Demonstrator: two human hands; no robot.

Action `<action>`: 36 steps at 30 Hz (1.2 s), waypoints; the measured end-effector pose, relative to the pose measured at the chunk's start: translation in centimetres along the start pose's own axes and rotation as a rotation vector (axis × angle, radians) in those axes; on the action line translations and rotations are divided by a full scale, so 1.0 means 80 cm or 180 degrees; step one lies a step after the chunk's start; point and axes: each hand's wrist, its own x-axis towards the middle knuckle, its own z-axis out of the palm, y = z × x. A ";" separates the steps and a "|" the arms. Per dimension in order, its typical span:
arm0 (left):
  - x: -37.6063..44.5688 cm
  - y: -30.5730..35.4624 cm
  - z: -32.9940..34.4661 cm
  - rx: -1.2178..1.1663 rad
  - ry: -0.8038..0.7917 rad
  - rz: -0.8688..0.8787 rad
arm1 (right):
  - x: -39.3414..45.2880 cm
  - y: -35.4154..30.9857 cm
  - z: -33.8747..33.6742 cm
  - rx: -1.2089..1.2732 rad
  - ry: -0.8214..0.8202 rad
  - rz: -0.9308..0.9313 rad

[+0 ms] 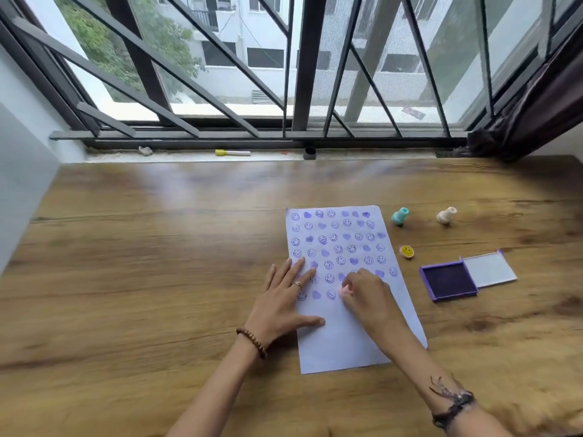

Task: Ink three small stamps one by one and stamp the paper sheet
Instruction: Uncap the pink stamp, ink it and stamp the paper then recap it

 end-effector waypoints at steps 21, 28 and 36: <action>0.134 0.208 0.042 -0.0741 0.0682 0.0311 | 0.013 0.211 -0.117 0.5275 0.0538 0.1241; 0.187 0.221 0.041 -0.0424 0.0590 -0.0098 | 0.048 0.254 -0.138 0.5017 0.0435 0.1041; 0.190 0.225 0.042 -0.0414 0.0337 -0.0074 | 0.067 0.261 -0.122 0.5165 0.0221 0.0899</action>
